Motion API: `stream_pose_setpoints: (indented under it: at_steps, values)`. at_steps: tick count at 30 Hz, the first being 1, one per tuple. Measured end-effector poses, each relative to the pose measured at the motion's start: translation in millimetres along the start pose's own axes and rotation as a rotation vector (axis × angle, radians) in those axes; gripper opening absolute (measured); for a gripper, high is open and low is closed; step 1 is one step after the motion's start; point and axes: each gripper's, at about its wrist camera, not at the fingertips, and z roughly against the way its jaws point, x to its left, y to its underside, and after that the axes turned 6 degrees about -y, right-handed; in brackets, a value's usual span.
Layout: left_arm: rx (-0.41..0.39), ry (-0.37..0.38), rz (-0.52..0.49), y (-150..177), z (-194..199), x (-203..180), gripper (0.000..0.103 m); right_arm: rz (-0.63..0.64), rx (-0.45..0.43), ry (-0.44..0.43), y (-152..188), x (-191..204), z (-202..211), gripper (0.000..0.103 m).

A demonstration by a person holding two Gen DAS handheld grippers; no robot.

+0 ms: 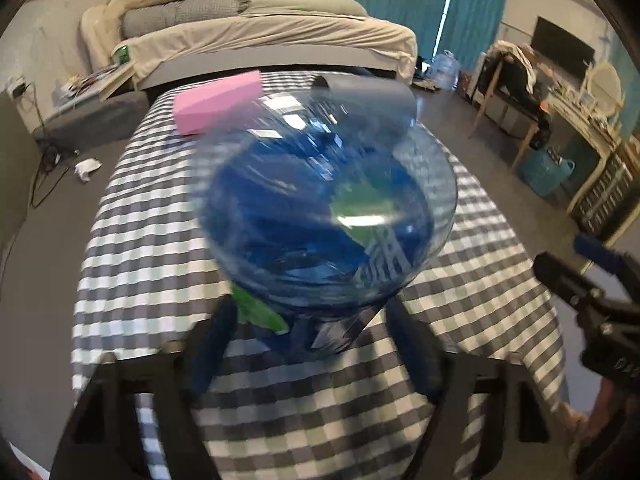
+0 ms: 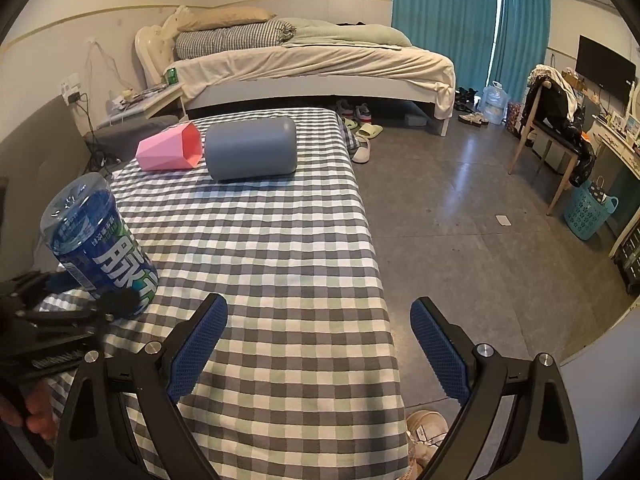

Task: Flip cup upside down
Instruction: 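Lower the upright bottle onto the tablecloth and open the left gripper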

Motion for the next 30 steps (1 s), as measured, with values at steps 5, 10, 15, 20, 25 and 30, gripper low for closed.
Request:
stream_pose_setpoints:
  at_steps: [5,10,15,20,25,30]
  values:
    - [-0.012,0.029,0.026,-8.9,-6.5,-0.2,0.068,0.013,0.006,0.014,-0.5,2.6,-1.1,0.093]
    - [-0.031,0.028,-0.014,-10.8,-9.2,-8.6,0.068,0.026,0.015,0.018,-1.6,8.1,-3.1,0.093]
    - [-0.040,0.038,-0.021,-7.4,-1.2,-7.5,0.093,0.040,0.010,-0.004,-2.3,12.9,-0.7,0.093]
    - [-0.046,0.001,-0.027,5.1,14.0,0.7,0.093,0.038,-0.001,-0.027,-2.9,15.6,3.1,0.093]
    - [-0.078,-0.003,0.072,18.6,40.8,24.3,0.093,0.039,-0.027,-0.056,-2.5,18.4,9.6,0.093]
    - [-0.209,-0.058,0.142,17.5,74.6,35.6,0.093,0.063,-0.077,-0.102,-2.3,27.6,20.8,0.093]
